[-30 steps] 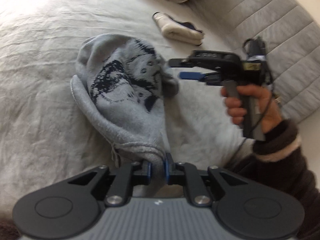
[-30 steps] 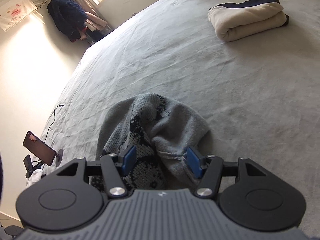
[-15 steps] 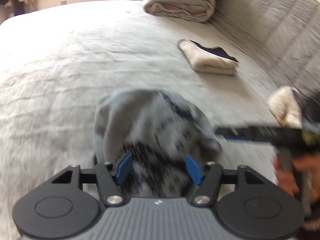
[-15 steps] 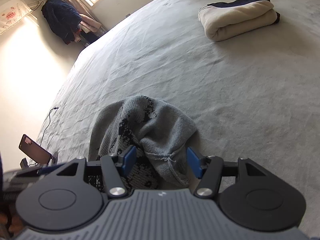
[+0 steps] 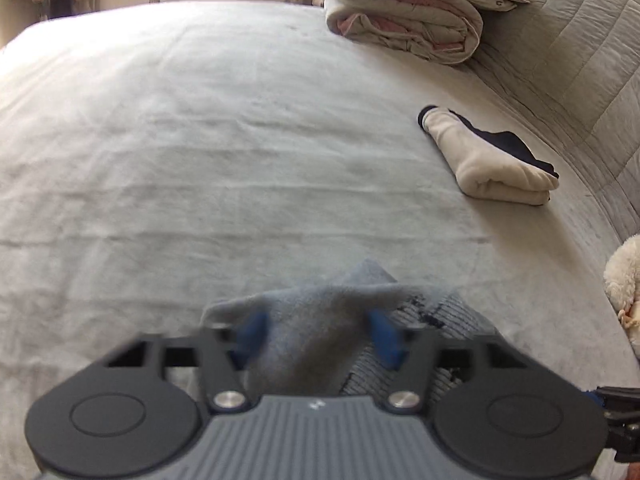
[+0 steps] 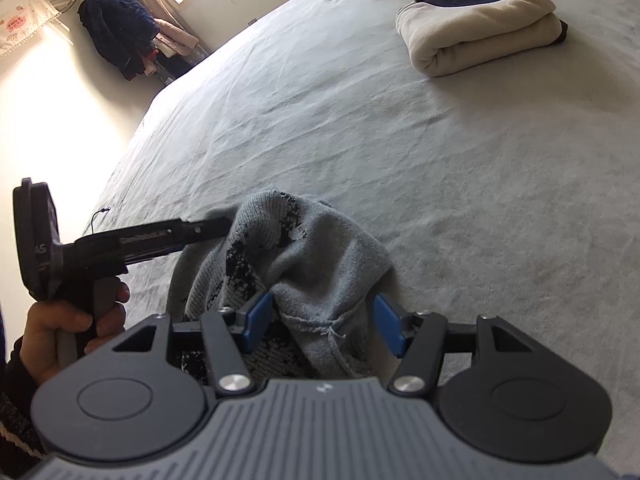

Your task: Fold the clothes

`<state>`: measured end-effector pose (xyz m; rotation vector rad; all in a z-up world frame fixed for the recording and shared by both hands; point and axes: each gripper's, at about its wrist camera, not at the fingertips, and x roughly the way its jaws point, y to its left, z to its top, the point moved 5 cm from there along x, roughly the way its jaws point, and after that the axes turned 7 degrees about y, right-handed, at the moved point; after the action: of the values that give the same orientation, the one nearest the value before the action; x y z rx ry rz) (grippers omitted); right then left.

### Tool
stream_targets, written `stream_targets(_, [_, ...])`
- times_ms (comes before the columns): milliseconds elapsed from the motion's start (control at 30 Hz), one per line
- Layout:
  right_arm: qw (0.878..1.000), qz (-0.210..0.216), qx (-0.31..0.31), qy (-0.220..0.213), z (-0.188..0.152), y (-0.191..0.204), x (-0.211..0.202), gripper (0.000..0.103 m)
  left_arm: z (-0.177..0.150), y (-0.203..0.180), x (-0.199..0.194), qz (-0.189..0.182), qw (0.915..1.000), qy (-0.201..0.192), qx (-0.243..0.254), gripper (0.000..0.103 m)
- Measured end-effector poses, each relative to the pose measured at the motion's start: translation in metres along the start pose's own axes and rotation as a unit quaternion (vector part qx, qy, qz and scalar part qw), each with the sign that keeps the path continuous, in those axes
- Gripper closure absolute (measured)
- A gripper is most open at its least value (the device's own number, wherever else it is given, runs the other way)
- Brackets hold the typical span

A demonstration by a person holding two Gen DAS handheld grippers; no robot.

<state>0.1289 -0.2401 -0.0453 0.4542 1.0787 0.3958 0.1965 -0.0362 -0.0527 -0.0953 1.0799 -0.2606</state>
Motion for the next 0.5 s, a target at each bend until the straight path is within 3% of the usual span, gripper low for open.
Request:
stream_targets(167, [1.000,-0.007,-0.019,0.005,-0.002,0.006,0.004,0.042,-0.011,0.009,-0.022,0.005,0.9987,-0.043,-0.027,0.095])
stream_targets(300, [1.000,-0.005,-0.028,0.007,-0.004,0.013,0.007,0.042,-0.021,0.039,-0.059,0.019,0.9946,-0.069,-0.075,0.096])
stream_targets(500, [0.999,-0.002,-0.041,0.016,-0.009,0.028,0.017,0.041,-0.055,0.084,-0.117,0.049,0.9876,-0.101,-0.109,0.096])
